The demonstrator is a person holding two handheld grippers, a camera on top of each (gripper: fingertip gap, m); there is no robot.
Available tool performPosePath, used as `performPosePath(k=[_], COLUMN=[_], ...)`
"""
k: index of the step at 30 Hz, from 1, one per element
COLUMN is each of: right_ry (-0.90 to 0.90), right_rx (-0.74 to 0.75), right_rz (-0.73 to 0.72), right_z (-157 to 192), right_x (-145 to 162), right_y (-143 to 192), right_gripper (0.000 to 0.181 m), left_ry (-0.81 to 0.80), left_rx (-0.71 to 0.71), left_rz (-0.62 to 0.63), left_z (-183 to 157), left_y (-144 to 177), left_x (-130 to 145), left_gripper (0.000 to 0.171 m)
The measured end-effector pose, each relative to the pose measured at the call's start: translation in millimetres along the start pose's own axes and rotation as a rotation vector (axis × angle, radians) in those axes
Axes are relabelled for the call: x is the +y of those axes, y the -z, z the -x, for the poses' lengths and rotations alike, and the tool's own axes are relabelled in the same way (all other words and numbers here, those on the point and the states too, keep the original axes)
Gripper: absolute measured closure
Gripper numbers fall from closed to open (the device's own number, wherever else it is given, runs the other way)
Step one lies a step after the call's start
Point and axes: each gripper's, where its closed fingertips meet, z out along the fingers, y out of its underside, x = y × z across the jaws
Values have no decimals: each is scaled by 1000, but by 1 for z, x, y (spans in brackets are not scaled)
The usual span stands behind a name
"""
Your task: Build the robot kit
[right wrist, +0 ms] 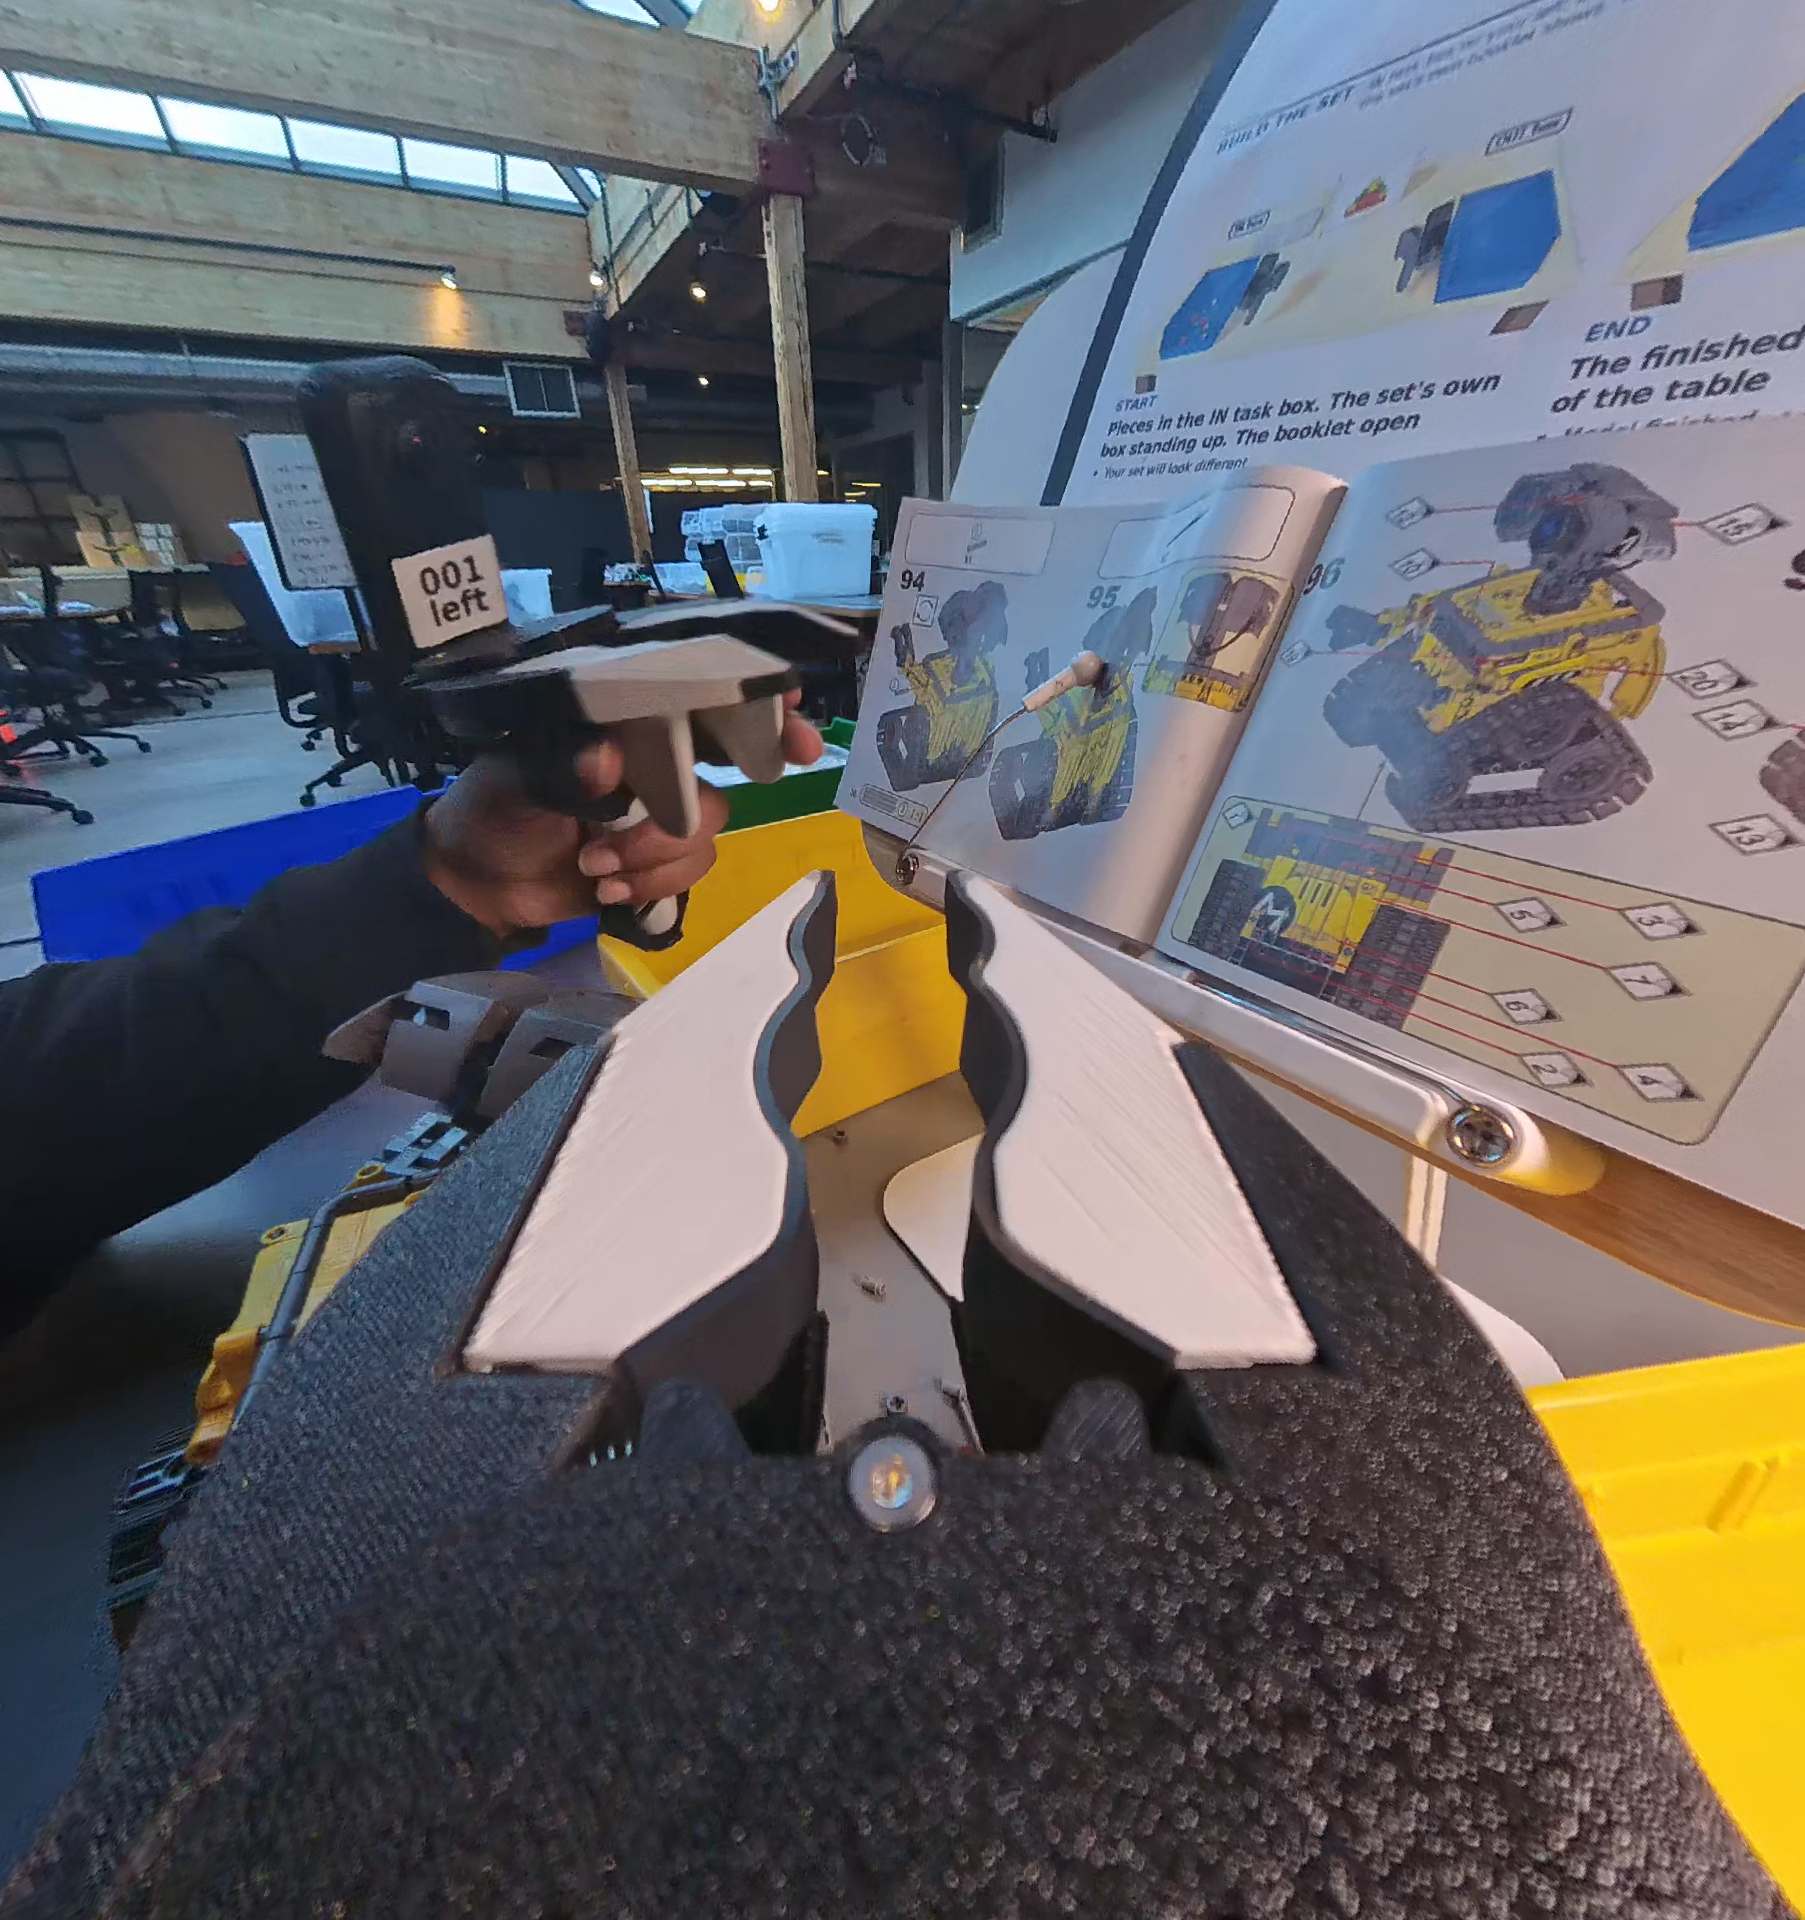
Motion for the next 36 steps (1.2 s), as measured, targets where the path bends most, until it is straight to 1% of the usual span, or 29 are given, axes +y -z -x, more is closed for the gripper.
performPosePath(k=[1,3,4,6,7,9,11,12,13,16,20,22,24,27,28,31,33,35,36], right_ry=[2,15,26,54,71,90,102,120,140,138,137,130,125,127,134,151,195,200,191], right_rx=[-5,-30,-50,-111,-155,-272,-374,-398,-406,-457,-460,-421,-392,-355,-329,-293,-269,-271,-276], right_rz=[-3,3,18,91,151,301,463,528,572,676,732,743,765,791,794,846,876,876,874], right_z=[1,5,8,18,25,45,64,71,76,95,104,102,102,107,106,106,102,102,102], right_x=[-4,-11,-12,-10,-5,13,35,46,54,73,80,79,81,81,81,88,94,95,96], right_y=[1,4,5,8,10,16,26,29,29,29,30,27,26,24,22,22,24,25,25], right_gripper=[161,161,161,161,161,161,161,160,160,157,149,149,147,144,145,148,154,154,154], left_ry=[51,144,182,235,240,222,190,168,140,83,10,-21,-54,-85,-100,-126,-146,-172,-167], left_rx=[114,302,374,484,515,550,586,589,577,542,516,507,510,496,495,526,555,561,561], left_rz=[22,80,103,157,193,274,357,402,443,496,541,564,568,586,580,530,540,540,516], left_z=[-15,-40,-49,-64,-70,-79,-91,-95,-96,-96,-98,-100,-104,-108,-110,-122,-132,-135,-135], left_y=[3,12,18,27,30,33,35,35,34,36,45,48,51,53,52,52,54,52,52], left_x=[2,10,15,26,34,49,63,70,76,77,72,70,64,59,56,41,41,43,39], left_gripper=[135,103,91,77,72,67,67,73,80,82,100,103,113,116,116,126,125,113,112])
